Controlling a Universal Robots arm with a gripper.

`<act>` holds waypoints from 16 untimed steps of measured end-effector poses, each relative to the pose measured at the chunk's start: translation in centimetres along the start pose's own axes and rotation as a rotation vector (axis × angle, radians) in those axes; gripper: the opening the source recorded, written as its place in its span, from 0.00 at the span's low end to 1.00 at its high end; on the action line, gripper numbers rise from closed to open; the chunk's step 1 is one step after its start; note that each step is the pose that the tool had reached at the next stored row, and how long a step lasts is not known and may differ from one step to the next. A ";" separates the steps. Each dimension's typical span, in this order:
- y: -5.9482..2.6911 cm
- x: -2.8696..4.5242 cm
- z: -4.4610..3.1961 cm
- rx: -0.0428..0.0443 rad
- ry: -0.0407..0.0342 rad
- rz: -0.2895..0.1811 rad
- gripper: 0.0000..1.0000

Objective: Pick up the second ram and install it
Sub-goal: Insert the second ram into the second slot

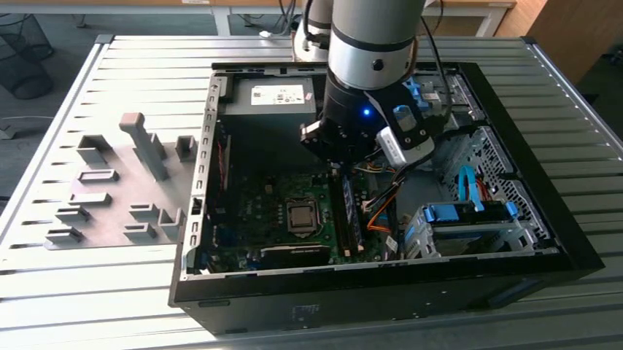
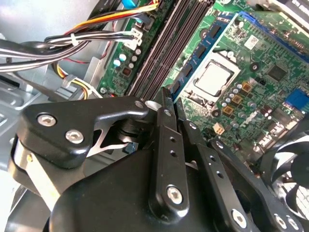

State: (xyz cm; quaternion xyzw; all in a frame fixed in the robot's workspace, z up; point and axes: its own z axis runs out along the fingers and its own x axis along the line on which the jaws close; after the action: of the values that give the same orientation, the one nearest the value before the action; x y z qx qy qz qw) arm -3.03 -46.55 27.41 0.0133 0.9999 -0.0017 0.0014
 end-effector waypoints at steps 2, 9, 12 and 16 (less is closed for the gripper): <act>-0.04 0.01 0.35 0.0002 0.0001 0.000 0.14; -0.04 0.00 0.75 0.0001 0.0001 0.001 0.14; -0.04 0.00 0.76 0.0002 0.0001 0.001 0.14; -0.04 0.00 0.78 0.0001 0.0000 0.001 0.14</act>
State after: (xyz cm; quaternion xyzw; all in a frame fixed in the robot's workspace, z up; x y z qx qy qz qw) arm -3.03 -46.59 26.62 0.0137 0.9999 -0.0017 0.0014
